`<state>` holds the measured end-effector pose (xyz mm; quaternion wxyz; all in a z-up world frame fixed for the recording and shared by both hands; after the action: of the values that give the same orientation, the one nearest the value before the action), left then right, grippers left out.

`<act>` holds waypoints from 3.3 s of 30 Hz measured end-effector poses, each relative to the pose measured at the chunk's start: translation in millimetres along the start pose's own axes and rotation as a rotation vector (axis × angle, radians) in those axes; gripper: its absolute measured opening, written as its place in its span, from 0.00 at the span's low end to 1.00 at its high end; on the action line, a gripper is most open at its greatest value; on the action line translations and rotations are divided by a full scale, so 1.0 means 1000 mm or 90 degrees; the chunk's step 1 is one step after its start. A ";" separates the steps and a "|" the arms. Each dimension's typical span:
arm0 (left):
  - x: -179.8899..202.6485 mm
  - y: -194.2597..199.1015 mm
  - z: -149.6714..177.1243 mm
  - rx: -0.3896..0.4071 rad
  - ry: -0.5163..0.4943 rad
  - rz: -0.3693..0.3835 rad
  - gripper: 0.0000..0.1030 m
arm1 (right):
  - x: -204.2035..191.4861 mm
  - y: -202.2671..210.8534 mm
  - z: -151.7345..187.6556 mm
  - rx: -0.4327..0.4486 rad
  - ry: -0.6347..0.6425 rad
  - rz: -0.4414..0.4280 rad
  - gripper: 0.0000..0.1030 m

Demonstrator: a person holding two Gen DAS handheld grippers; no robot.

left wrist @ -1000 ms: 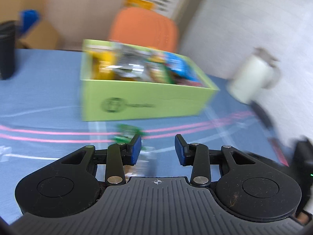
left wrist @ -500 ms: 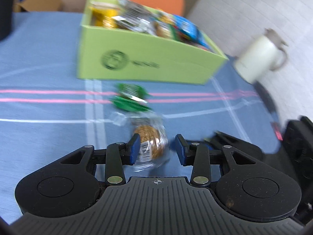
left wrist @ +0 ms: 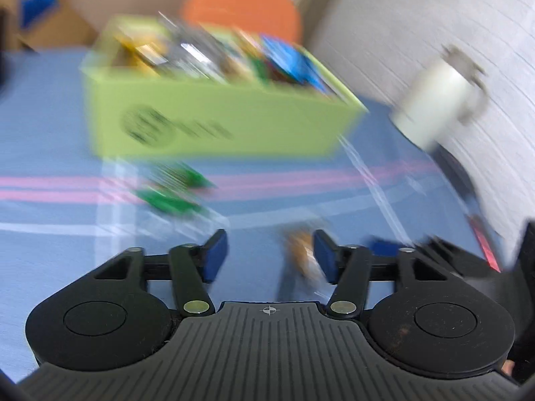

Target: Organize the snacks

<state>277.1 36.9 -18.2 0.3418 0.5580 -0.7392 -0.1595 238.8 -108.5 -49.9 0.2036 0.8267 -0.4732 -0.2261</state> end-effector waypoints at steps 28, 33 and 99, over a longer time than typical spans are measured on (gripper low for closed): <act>-0.031 -0.057 -0.014 -0.053 -0.111 -0.082 0.11 | -0.007 -0.014 0.004 -0.004 0.054 0.069 0.42; -0.043 -0.020 -0.004 -0.064 -0.024 0.006 0.11 | -0.002 0.009 0.000 0.008 -0.026 -0.007 0.41; -0.013 -0.004 -0.122 0.046 -0.013 0.060 0.54 | -0.010 -0.022 -0.057 -0.004 0.134 -0.001 0.99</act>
<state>364.7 65.5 62.3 0.3209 0.5329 -0.7733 -0.1221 282.0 -82.1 -13.5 0.2545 0.8457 -0.4479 -0.1394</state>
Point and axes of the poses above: each gripper's, at about its wrist camera, not at the fingertips, and y roughly against the way its jaws point, x to its right, z to its underside, the point moved 4 cm from there along -y, roughly the way its jaws point, and after that the axes turned 5 degrees about x, right-handed, at the moved point
